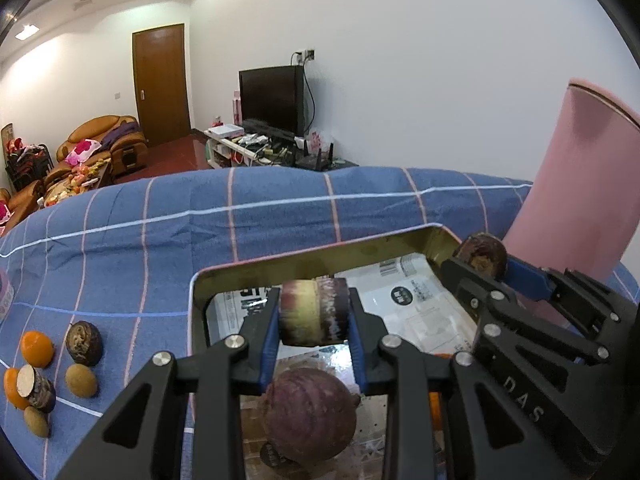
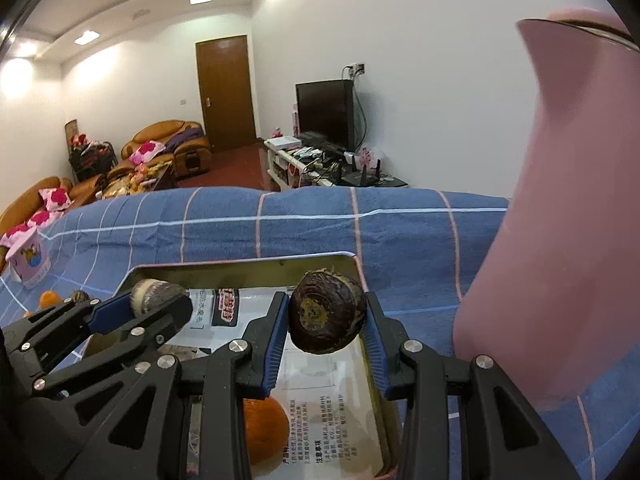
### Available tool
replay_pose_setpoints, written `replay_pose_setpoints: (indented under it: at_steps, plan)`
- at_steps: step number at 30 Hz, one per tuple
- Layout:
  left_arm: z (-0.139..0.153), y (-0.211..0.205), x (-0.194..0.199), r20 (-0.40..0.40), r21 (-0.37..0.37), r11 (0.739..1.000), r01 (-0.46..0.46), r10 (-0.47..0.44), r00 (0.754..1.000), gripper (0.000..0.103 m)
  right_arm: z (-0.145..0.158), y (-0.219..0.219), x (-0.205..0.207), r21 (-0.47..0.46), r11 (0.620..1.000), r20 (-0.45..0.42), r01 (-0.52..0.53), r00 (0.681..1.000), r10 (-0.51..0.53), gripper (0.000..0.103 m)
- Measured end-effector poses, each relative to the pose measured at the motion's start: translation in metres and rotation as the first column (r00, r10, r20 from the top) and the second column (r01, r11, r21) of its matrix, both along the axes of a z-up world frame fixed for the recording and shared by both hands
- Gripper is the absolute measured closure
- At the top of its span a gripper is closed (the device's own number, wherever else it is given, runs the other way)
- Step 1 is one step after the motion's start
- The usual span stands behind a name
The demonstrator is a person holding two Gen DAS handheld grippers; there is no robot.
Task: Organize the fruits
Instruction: 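Carry both pieces over the pink tin and open both tools inside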
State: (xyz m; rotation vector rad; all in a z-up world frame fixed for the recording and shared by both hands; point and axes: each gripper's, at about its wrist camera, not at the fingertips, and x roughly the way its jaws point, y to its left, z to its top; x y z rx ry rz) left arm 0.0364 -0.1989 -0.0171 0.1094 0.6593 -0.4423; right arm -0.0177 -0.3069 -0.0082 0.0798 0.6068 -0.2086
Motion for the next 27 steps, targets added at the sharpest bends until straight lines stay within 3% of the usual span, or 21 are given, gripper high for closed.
replay_pose_setpoints:
  at_steps: [13,21,22,25,27]
  plan:
    - [-0.004,-0.001,0.01,-0.038,0.009,0.999,-0.041,0.041,0.998,0.072,-0.01,-0.007,0.01,0.115,0.991,-0.046,-0.068,0.996,0.074,0.063]
    - [0.0,0.004,0.003,0.007,0.001,0.997,-0.074,0.074,0.997,0.068,-0.009,-0.012,0.007,0.134,0.989,-0.024,-0.06,0.998,0.064,0.053]
    - [0.001,0.004,0.001,0.02,0.001,0.997,-0.079,0.079,0.997,0.066,-0.008,-0.012,0.006,0.134,0.989,-0.016,-0.062,0.998,0.065,0.052]
    - [0.006,0.012,-0.004,0.047,-0.009,0.993,-0.115,0.115,0.992,0.048,-0.004,-0.014,0.002,0.14,0.989,0.014,-0.055,0.998,0.054,0.052]
    - [0.013,0.02,-0.004,0.063,-0.027,0.99,-0.137,0.138,0.988,0.036,-0.001,-0.018,-0.003,0.166,0.985,0.045,-0.048,0.998,0.041,0.042]
